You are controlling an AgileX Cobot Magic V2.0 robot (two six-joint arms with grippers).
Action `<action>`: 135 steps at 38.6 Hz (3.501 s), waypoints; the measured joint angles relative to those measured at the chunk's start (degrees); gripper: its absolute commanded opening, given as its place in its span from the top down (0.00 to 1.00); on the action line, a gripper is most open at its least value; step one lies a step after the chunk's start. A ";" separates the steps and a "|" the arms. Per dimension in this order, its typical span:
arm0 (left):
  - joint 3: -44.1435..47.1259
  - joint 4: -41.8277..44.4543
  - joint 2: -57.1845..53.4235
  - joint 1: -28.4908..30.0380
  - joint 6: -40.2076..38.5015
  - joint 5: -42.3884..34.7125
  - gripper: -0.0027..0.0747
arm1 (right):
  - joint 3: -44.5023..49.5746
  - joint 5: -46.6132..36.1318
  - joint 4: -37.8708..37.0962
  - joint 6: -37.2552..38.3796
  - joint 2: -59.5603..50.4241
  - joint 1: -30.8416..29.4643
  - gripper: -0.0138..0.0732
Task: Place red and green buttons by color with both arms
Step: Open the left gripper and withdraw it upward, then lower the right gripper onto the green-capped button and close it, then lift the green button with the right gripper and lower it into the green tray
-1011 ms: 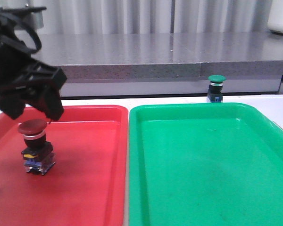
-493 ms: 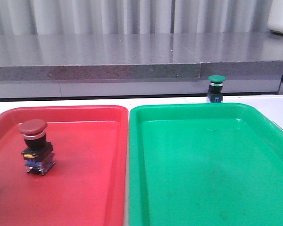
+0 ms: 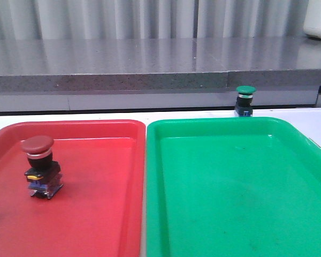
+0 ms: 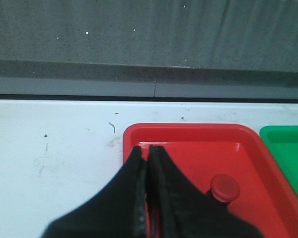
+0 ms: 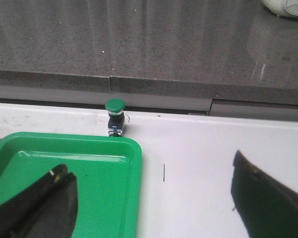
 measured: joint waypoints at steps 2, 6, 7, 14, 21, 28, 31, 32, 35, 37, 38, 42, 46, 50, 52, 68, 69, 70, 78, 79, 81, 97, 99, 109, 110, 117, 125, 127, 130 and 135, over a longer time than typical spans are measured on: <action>1.31 -0.90 -3.12 0.00 0.00 0.00 0.99 | 0.00 0.00 0.00 0.00 0.00 0.00 0.11; 3.37 -1.63 -8.45 0.00 0.00 -0.12 0.99 | 0.00 0.00 0.00 0.00 0.00 0.00 0.11; 3.67 -2.01 -9.44 0.00 0.00 -0.20 0.99 | 0.00 0.00 0.00 0.00 0.00 0.00 0.11; 3.91 -2.01 -11.59 0.00 0.00 -0.87 0.99 | 0.00 0.00 0.00 0.00 0.00 0.00 0.11; 3.91 -2.01 -11.68 0.00 0.00 -1.09 0.99 | 0.00 0.00 0.00 0.00 0.00 0.00 0.11; 3.91 -2.01 -11.68 0.00 0.00 -1.21 0.99 | -0.12 -1.48 0.00 0.00 1.18 0.00 0.11; 3.91 -2.01 -11.68 0.00 0.00 -1.29 0.99 | -0.96 -1.72 0.00 0.00 4.56 0.00 0.11; 3.91 -2.01 -11.68 0.00 0.00 -1.29 0.99 | -1.30 -1.91 0.00 0.00 6.49 0.00 0.11; 3.91 -2.01 -11.68 0.00 0.00 -1.34 0.99 | -3.23 -3.73 0.00 0.00 13.06 0.00 0.11; 3.91 -2.01 -11.68 0.00 0.00 -1.43 0.99 | -4.75 -5.76 0.00 0.00 18.38 0.00 0.11; 3.91 -2.01 -11.68 0.00 0.00 -1.43 0.99 | -5.81 -6.62 0.00 0.00 21.06 0.00 0.11; 3.91 -2.01 -11.68 0.00 0.00 -1.43 0.99 | -10.06 -8.08 0.00 0.00 30.68 0.00 0.11; 3.91 -2.01 -11.68 0.00 0.00 -1.43 0.99 | -15.49 -8.02 0.00 0.00 40.37 0.33 0.11; 3.91 -2.01 -11.68 0.00 0.00 -1.43 0.99 | -23.51 -6.71 1.56 0.12 50.88 2.31 0.11; 3.91 -2.01 -11.68 0.00 0.00 -1.43 0.99 | -27.54 -4.80 2.28 0.12 54.96 4.02 0.11; 3.91 -2.01 -11.68 0.00 0.00 -1.43 0.99 | -52.03 2.04 3.71 2.41 77.01 8.47 0.11; 3.91 -2.01 -11.68 0.00 0.00 -1.43 0.99 | -53.42 2.77 3.71 2.41 78.25 8.07 0.11; 3.91 -2.01 -11.68 0.00 0.00 -1.43 0.99 | -54.41 3.28 3.71 2.54 79.16 7.88 0.11; 3.91 -2.01 -11.68 0.00 0.00 -1.43 0.99 | -61.57 6.96 3.71 4.81 86.74 6.28 0.11; 3.91 -2.01 -11.68 0.00 0.00 -1.43 0.99 | -62.06 7.47 3.71 4.81 87.61 6.18 0.12; 3.91 -2.01 -11.68 0.00 0.00 -1.43 0.99 | -63.06 8.14 3.71 4.94 89.01 6.18 0.15; 3.91 -2.01 -11.68 0.00 0.00 -1.43 0.99 | -64.06 9.21 3.71 5.18 91.71 6.18 0.53; 3.91 -2.01 -11.68 0.00 0.00 -1.43 0.99 | -64.06 9.21 3.71 5.18 91.71 6.18 0.54; 3.91 -2.01 -11.68 0.00 0.00 -1.43 0.99 | -64.06 10.71 3.71 5.18 89.17 6.18 0.54; 3.91 -2.01 -11.68 0.00 0.00 -1.43 0.99 | -64.06 11.05 3.71 5.18 88.55 6.18 0.54; 3.91 -2.01 -11.68 0.00 0.00 -1.43 0.99 | -60.30 11.81 3.71 5.18 80.22 7.14 0.54; 3.91 -2.01 -11.68 0.00 0.00 -1.43 0.99 | -45.90 9.02 3.71 5.18 66.93 10.67 0.54; 3.91 -2.01 -11.68 0.00 0.00 -1.43 0.99 | -41.67 7.85 3.71 5.18 63.78 11.76 0.54; 3.91 -2.01 -11.68 0.00 0.00 -1.43 0.99 | -34.94 5.43 4.22 5.18 59.38 13.69 0.54; 3.91 -2.01 -11.68 0.00 0.00 -1.43 0.99 | -25.31 0.55 6.93 5.18 54.85 17.05 0.54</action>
